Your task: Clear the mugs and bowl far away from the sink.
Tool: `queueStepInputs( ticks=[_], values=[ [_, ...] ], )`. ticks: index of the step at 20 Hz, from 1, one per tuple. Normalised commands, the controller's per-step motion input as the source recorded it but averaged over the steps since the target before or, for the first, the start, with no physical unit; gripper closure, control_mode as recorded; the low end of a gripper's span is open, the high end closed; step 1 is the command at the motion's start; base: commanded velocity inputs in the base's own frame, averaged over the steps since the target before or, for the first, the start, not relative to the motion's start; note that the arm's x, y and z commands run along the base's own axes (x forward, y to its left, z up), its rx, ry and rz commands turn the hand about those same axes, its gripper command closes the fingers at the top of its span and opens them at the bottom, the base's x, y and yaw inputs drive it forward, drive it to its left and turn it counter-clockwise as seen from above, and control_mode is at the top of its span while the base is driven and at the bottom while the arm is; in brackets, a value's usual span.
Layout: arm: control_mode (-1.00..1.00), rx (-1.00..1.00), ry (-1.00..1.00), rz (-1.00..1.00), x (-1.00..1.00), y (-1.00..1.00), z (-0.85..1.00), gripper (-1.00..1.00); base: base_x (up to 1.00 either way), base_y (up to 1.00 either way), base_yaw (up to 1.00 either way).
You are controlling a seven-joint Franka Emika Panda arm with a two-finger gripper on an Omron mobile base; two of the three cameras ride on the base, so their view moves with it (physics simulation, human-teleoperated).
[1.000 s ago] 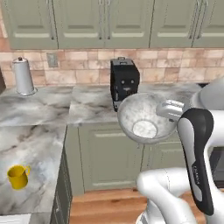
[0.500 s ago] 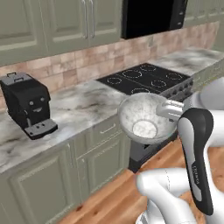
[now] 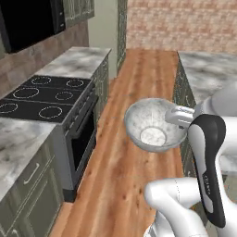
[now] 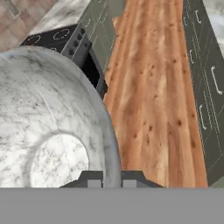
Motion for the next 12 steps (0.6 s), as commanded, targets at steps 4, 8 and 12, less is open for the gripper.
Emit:
queueStepInputs(
  ticks=[4,8,12],
  values=[
    [1.00,0.00,0.00,0.00,0.00,0.00,0.00,1.00,0.00,0.00,-1.00],
    [1.00,0.00,0.00,0.00,0.00,0.00,0.00,1.00,0.00,0.00,-1.00],
    [1.00,0.00,0.00,0.00,0.00,0.00,0.00,1.00,0.02,-0.08,-0.96]
  ],
)
